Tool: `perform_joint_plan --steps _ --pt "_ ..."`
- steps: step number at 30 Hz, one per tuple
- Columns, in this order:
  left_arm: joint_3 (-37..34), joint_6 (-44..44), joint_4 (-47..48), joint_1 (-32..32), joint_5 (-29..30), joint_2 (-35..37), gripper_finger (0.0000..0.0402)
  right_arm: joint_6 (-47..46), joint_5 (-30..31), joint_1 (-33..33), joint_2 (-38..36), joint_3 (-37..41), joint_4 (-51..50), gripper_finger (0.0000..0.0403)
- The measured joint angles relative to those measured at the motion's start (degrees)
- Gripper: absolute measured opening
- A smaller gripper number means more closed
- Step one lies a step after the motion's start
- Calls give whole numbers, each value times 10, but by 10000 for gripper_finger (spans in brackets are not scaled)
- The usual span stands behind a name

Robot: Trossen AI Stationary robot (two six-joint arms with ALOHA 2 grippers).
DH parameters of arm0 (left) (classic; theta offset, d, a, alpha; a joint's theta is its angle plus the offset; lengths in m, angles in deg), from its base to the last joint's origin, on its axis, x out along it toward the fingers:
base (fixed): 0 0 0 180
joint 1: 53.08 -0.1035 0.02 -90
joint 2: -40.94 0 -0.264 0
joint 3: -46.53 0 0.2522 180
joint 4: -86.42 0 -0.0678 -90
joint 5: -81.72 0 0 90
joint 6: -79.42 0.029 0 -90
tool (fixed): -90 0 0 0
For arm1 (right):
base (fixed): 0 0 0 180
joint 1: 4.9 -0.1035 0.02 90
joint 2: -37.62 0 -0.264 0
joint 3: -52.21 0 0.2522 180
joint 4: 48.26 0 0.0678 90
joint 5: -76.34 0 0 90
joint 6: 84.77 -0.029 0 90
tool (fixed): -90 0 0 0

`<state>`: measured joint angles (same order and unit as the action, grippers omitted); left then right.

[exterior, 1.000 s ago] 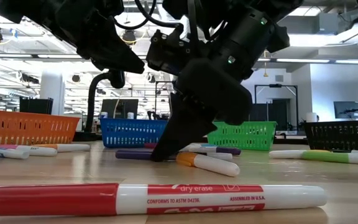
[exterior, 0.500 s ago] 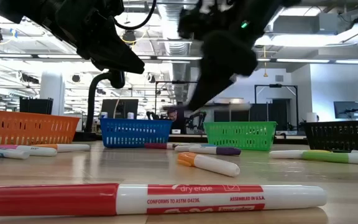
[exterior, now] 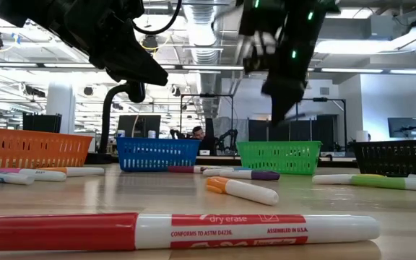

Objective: Pick & Place Markers
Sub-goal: Put the large blue marker pen into the green basket, then put the purple marker pen into the green basket

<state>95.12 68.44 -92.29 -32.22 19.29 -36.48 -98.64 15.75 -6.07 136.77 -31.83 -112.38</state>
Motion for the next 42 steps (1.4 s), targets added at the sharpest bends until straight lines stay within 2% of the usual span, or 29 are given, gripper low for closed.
perform_joint_plan --steps 4,8,17,26,35,42 --pt "0 0 0 0 0 0 126 4 -27 34 38 4 0 28" --pt "0 0 0 0 0 0 126 8 -24 50 63 4 2 45" --pt "0 0 0 0 0 0 126 8 -31 67 69 2 16 49" --pt "0 0 0 0 0 0 126 9 -77 67 69 -21 12 57" --pt "0 0 0 0 0 0 126 8 -85 67 69 -21 15 132" --pt "0 0 0 0 0 0 126 8 -85 38 66 -44 15 181"
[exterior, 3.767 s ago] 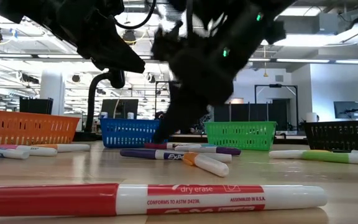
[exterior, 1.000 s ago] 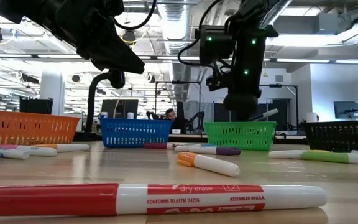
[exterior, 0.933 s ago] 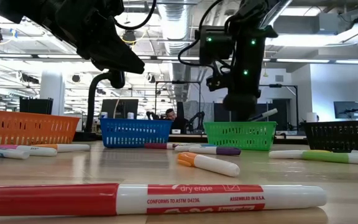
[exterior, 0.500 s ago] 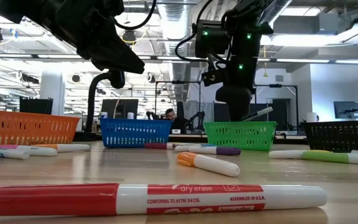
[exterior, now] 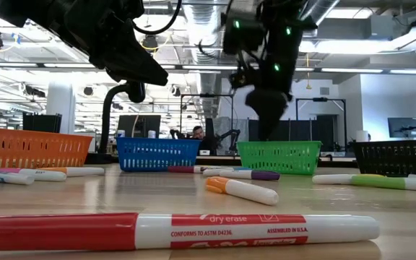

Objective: Pick & Place Markers
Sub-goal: Put the purple marker pen into the green basket

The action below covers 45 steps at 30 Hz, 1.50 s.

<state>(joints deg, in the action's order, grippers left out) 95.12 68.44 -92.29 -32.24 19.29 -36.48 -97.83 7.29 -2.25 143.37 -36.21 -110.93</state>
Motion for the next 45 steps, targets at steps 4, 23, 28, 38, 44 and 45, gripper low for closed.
perform_joint_plan --steps 4,23,28,38,44,45 --pt "0 0 0 0 0 0 126 16 0 -33 0 -24 56 189" --pt "0 -4 0 0 0 0 126 91 -82 -47 109 -26 276 139" --pt "0 -4 0 0 0 0 126 90 -121 -24 109 -25 272 136" --pt "0 -4 0 0 0 0 126 92 -142 -13 144 -26 283 136" --pt "0 -3 0 0 0 0 126 90 -143 -15 147 -27 282 134" --pt "0 -2 0 0 0 0 126 90 -146 -15 144 -27 282 132"
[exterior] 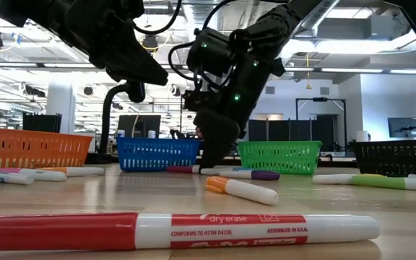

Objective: Pick & Place Markers
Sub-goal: Put the purple marker pen into the green basket

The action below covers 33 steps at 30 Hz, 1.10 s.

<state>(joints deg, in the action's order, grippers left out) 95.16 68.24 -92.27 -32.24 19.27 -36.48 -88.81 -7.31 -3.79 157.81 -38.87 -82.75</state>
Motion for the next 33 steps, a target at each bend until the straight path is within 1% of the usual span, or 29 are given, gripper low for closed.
perform_joint_plan --steps 4,9,10,15,20,29,33 --pt "0 0 0 0 0 0 126 0 -33 0 -1 0 1 114" --pt "0 0 0 0 0 0 126 0 -38 -7 -1 0 0 89" --pt "0 0 0 0 0 0 126 0 -47 -8 -1 0 1 83" --pt "0 0 0 0 0 0 126 0 -48 -10 -2 1 3 76" --pt "0 0 0 0 0 0 126 1 -49 -10 -2 1 2 90" --pt "0 0 0 0 0 0 126 9 -51 -10 -2 1 3 136" --pt "0 0 0 0 0 0 126 11 -51 -10 -2 3 15 140"
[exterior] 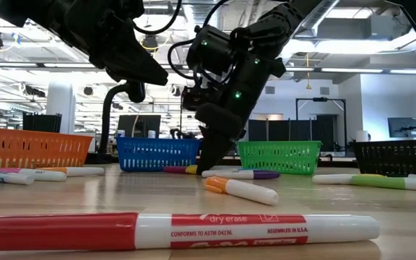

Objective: Pick & Place Markers
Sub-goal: Put the purple marker pen into the green basket

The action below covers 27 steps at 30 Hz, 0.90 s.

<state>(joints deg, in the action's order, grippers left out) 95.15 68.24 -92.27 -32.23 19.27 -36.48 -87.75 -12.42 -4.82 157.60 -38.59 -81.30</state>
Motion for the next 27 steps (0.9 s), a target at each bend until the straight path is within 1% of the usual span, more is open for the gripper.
perform_joint_plan --steps 4,13,22,27 --pt "0 0 0 0 0 0 126 0 -5 0 1 1 21 130" --pt "0 0 0 0 0 0 126 0 -12 -1 1 0 22 106" --pt "0 0 0 0 0 0 126 -5 -17 -9 1 -1 36 96" --pt "0 0 0 0 0 0 126 -5 -16 -10 -1 -3 35 75"
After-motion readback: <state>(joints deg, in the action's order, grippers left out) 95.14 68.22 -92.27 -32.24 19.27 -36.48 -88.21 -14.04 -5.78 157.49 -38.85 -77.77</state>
